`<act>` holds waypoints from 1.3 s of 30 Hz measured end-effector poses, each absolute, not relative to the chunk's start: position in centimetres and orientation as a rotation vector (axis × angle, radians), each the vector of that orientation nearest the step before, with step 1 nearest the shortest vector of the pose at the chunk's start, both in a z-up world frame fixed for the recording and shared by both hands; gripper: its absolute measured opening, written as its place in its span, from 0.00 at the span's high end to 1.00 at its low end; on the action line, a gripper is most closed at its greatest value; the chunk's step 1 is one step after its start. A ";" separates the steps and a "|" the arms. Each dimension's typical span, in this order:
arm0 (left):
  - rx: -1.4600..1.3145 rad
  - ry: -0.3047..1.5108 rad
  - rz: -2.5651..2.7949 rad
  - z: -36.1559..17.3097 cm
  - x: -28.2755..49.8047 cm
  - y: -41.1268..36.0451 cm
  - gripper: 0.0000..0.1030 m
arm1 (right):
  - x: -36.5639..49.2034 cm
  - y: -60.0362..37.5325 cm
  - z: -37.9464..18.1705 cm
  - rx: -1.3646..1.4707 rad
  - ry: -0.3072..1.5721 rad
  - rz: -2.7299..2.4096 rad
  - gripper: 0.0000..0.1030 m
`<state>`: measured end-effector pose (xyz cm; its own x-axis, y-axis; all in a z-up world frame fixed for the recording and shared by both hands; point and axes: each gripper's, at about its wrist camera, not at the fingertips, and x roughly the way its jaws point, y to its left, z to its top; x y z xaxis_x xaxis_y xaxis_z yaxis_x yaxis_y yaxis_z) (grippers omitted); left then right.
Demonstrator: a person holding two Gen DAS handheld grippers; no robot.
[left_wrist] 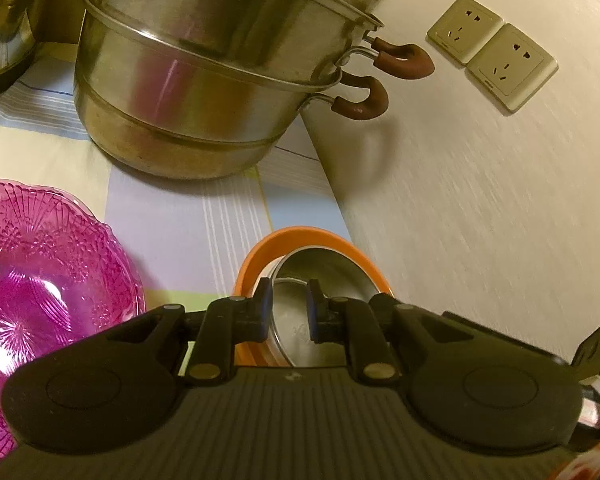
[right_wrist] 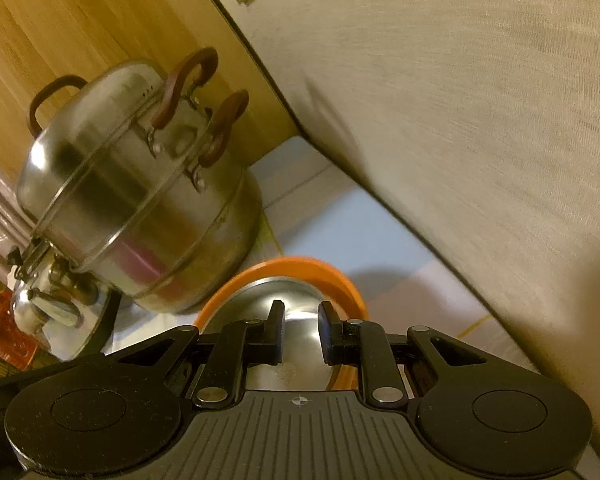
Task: Organize plates and bowls
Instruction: 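Lower the steel bowls into the orange bowl, then open both grippers and move them onto the orange bowl rim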
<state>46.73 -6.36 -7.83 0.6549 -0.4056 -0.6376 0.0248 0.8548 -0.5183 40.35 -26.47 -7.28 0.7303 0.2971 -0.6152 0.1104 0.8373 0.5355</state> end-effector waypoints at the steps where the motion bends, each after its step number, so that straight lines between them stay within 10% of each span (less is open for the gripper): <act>1: -0.504 0.825 -0.259 -7.8 46.7 -6.3 0.86 | 40.3 -26.5 -7.4 0.589 0.758 0.110 0.81; 39: -0.516 0.829 -0.274 -7.3 46.5 -5.6 0.85 | 39.5 -24.3 -6.5 0.378 0.825 0.285 0.80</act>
<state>46.51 -5.63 -7.26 0.6507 -0.4252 -0.6291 0.0331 0.8436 -0.5360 39.55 -24.33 -6.46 0.6473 0.3879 -0.6562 -0.0993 0.8964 0.4320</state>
